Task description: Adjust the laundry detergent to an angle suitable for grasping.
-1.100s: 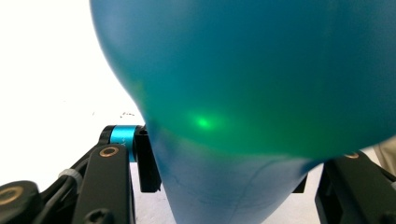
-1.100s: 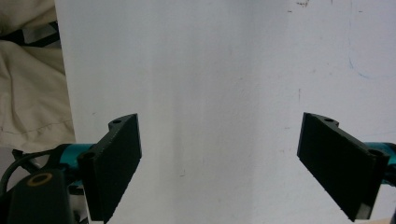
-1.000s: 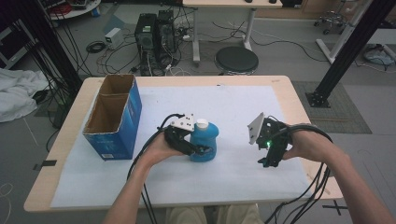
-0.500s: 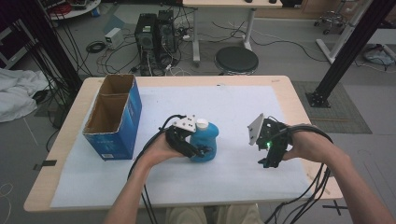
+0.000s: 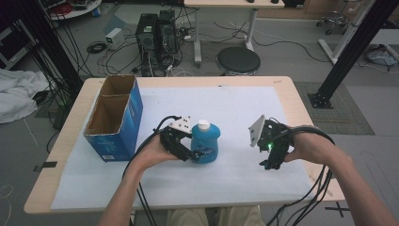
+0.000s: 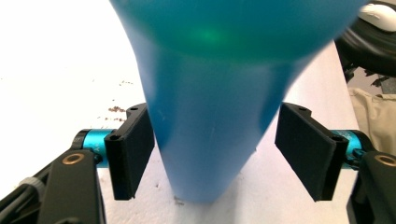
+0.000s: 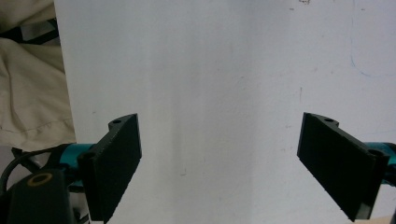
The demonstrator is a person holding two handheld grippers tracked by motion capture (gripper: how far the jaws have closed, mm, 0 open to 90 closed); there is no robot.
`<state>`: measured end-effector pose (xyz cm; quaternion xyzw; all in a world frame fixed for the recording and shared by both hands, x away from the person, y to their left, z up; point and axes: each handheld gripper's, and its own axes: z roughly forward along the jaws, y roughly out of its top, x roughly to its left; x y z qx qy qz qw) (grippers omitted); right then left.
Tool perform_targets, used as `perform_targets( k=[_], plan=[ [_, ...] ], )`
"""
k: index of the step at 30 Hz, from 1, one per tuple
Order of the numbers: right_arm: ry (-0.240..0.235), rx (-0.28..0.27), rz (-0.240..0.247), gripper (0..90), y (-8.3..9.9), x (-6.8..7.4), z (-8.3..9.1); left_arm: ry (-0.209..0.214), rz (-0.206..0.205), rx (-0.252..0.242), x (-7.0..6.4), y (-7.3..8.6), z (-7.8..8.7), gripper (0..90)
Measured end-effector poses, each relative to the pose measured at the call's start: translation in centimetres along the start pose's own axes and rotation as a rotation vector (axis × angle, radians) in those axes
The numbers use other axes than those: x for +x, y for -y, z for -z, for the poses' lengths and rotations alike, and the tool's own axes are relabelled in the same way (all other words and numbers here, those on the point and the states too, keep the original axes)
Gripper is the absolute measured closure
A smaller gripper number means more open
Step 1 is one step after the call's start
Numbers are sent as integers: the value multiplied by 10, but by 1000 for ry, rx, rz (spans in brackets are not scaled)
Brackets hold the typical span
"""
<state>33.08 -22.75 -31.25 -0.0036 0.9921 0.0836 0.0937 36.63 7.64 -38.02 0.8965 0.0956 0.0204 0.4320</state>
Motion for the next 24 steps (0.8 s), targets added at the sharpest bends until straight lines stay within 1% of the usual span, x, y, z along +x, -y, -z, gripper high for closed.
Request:
perform_targets(
  k=[2,8,13,17,18,19,21,23,24],
  plan=[
    [0,-1,4,128,0,0,0,-12,-2,12,-1,0,3,276],
    [-1,-3,4,128,0,0,0,-27,3,36,-4,-2,12,235],
    [0,-1,3,128,-1,0,0,-42,-7,64,-7,-4,22,232],
    [-1,1,3,128,-1,0,-1,-62,-22,89,-12,-8,35,232],
    [-2,5,10,128,-2,0,-1,-75,-31,100,-14,-10,39,232],
    [-2,2,5,128,-2,0,-1,-85,-39,112,-16,-12,45,232],
    [-2,4,9,128,-2,0,-2,-91,-48,128,-20,-16,53,232],
    [-4,2,7,128,-3,0,-2,-106,-68,176,-24,-21,63,232],
    [-3,6,2,128,-3,0,-2,-104,-67,194,-25,-23,66,231]
  ],
)
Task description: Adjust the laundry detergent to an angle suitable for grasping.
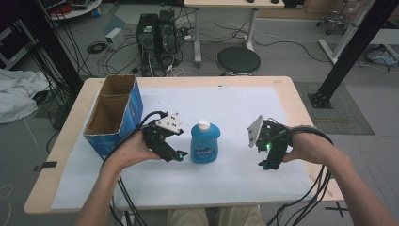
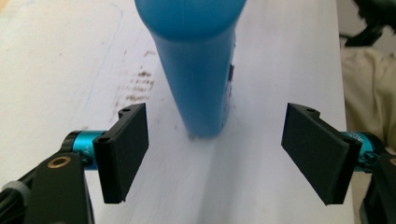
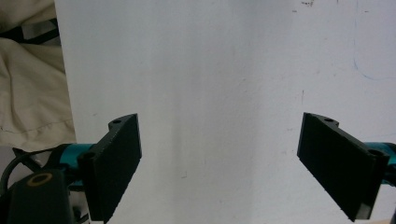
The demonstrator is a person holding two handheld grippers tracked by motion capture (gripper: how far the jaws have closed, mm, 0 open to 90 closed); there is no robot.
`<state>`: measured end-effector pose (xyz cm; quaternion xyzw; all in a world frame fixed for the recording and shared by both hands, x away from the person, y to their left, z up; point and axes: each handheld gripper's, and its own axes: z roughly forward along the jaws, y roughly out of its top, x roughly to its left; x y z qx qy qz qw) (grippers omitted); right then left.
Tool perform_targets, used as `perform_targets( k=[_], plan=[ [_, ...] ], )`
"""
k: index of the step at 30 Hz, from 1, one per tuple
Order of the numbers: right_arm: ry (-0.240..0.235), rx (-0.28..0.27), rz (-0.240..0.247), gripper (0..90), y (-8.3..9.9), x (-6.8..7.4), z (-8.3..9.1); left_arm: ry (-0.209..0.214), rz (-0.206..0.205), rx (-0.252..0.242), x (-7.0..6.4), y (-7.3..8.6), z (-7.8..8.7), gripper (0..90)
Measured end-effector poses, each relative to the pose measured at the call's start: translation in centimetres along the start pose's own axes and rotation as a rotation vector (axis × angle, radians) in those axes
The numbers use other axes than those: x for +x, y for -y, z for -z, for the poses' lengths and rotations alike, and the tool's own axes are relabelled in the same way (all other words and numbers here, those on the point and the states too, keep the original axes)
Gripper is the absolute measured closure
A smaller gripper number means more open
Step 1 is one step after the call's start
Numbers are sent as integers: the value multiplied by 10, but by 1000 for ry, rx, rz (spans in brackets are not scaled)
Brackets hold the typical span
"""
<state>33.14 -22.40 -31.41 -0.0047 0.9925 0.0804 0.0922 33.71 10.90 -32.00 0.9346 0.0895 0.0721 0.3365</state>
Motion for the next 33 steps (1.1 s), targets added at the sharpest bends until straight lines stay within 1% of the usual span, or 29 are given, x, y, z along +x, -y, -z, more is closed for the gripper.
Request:
perform_targets(
  k=[1,2,4,5,6,7,8,10,12,14,15,18,19,20,24,25,29,30,33],
  plan=[
    [2,0,5,128,0,0,0,-2,-4,34,-1,-2,6,216],
    [0,-2,3,128,-1,-1,-1,-1,-16,67,-2,-3,11,190],
    [-3,2,10,128,-1,-1,-2,-4,-40,128,-4,-5,20,190],
    [-4,6,3,128,-2,-1,-2,-18,-57,168,-6,-7,24,186],
    [-3,5,8,128,-2,-2,-3,-29,-71,196,-6,-8,27,169],
    [-4,8,6,128,-3,-2,-3,-28,-82,221,-7,-9,31,166],
    [-4,6,-3,128,-3,-1,-4,-23,-83,243,-8,-9,34,167],
    [-6,10,5,128,-4,-3,-4,-1,-95,301,-8,-11,39,167],
    [-7,9,6,128,-5,-3,-5,16,-96,355,-8,-11,42,166],
    [-7,10,3,128,-5,-4,-5,24,-97,404,-7,-12,45,166],
    [-8,11,5,128,-5,-4,-5,19,-101,424,-6,-13,48,166],
    [-6,11,6,128,-5,-4,-5,25,-94,472,-5,-15,55,166],
    [-7,10,4,128,-5,-4,-5,26,-103,486,-4,-17,58,166],
    [-7,7,-5,128,-5,-4,-5,18,-106,499,-4,-18,61,166],
    [-6,8,-6,128,-4,-6,-5,21,-112,544,-3,-25,72,166],
    [-4,6,-13,128,-4,-6,-5,22,-112,549,-3,-26,73,167],
    [-3,15,-14,128,-5,-6,-6,29,-112,566,-3,-32,80,167],
    [-4,15,-7,128,-5,-6,-6,33,-110,566,-3,-32,81,167],
    [-1,5,-11,128,-6,-6,-5,37,-109,577,-4,-31,80,167]
  ],
)
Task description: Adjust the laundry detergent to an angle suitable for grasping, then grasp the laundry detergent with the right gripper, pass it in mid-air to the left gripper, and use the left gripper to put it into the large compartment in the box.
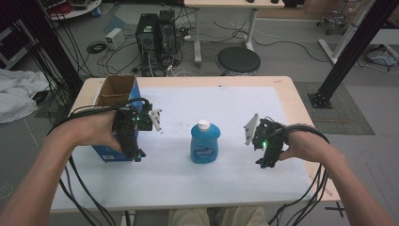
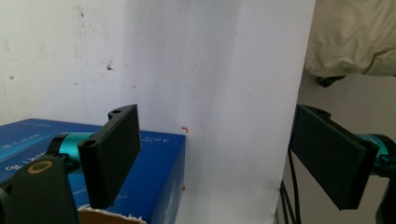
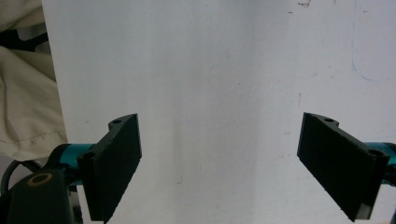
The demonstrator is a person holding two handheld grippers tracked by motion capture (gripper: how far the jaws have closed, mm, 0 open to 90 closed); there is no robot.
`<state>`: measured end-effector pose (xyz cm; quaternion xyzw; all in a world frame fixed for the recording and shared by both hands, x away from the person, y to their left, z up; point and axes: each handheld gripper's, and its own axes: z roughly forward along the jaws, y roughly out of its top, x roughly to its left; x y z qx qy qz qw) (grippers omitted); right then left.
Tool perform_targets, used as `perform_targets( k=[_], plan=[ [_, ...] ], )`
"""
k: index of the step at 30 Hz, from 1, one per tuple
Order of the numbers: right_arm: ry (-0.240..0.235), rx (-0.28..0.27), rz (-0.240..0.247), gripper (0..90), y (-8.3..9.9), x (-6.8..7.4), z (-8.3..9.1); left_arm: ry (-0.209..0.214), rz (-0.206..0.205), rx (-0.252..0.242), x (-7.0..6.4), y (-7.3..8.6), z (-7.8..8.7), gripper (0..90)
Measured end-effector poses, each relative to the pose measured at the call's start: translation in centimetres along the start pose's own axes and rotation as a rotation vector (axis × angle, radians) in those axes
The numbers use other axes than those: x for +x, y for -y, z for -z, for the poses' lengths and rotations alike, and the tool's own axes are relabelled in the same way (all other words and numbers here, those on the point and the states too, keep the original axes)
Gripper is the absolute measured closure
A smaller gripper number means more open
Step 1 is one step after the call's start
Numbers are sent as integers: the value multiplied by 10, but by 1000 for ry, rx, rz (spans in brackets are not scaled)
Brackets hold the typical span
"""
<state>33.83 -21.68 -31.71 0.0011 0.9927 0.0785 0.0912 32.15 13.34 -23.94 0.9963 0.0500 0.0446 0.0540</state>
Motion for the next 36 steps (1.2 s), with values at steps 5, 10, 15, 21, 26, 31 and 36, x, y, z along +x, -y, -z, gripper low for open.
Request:
perform_targets(
  k=[5,10,15,21,26,31,36],
  plan=[
    [3,-2,3,128,-1,0,1,16,9,7,2,2,-6,167],
    [8,6,6,128,-1,-1,0,15,14,1,3,6,-12,167],
    [12,-1,-9,128,-2,-2,0,16,22,-3,1,7,-17,167],
    [18,-21,-25,128,1,-5,4,18,27,-17,-1,6,-17,167],
    [45,-50,-69,128,0,-8,5,15,23,-38,-2,5,-19,167],
    [45,-103,-88,128,-3,-16,-2,17,23,-53,-4,4,-23,167],
    [37,-160,-115,128,-7,-21,-14,26,22,-69,-5,3,-28,167]
  ],
)
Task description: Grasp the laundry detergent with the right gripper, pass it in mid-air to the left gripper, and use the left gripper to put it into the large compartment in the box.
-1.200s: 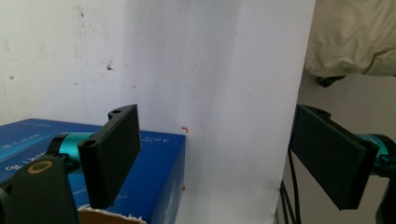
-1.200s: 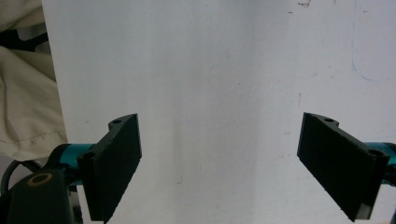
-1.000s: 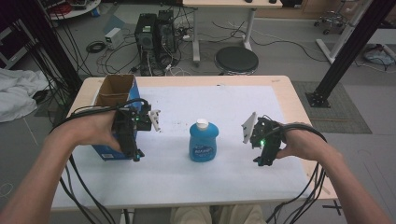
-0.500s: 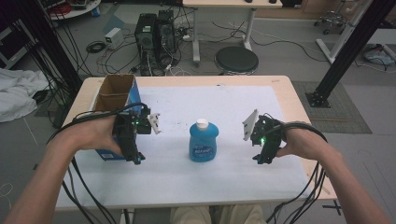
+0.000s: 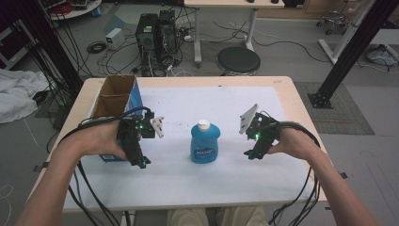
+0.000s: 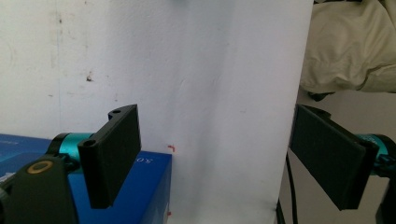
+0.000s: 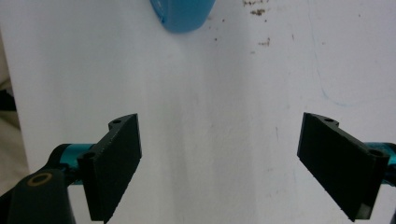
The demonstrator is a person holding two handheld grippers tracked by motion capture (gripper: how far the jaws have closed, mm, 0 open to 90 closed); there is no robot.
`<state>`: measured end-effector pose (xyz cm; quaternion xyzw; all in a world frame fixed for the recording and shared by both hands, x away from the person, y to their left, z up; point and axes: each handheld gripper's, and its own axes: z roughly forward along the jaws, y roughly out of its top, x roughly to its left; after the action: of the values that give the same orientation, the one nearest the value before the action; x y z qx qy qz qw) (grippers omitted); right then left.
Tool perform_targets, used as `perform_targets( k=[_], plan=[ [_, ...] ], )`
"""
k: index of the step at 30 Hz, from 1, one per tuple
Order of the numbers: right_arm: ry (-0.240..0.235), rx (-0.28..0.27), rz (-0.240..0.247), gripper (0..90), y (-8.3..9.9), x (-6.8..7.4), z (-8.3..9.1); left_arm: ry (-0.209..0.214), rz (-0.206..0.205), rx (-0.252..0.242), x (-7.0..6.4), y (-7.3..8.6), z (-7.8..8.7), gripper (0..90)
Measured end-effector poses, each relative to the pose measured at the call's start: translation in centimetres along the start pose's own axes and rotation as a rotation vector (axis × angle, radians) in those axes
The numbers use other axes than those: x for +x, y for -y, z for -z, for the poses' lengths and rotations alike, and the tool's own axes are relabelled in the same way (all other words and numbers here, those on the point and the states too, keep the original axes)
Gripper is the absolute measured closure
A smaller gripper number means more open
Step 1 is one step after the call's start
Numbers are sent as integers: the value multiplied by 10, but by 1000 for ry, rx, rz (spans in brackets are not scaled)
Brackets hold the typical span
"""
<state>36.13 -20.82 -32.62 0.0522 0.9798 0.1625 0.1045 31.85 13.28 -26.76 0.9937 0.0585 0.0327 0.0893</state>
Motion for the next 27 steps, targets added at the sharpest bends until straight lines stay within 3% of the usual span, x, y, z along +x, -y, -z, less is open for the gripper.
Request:
perform_targets(
  k=[3,10,16,27],
  plan=[
    [-7,-40,-15,128,-3,-1,-7,8,-8,-3,-1,0,-2,167],
    [-41,-203,-42,129,-9,-1,-21,-2,-3,-20,-4,-1,0,167],
    [-125,-373,-75,131,-10,-5,-32,-1,3,-31,-7,4,0,167],
    [-203,-476,-80,130,-20,-7,-57,-4,13,-52,-10,9,-4,167]
  ],
)
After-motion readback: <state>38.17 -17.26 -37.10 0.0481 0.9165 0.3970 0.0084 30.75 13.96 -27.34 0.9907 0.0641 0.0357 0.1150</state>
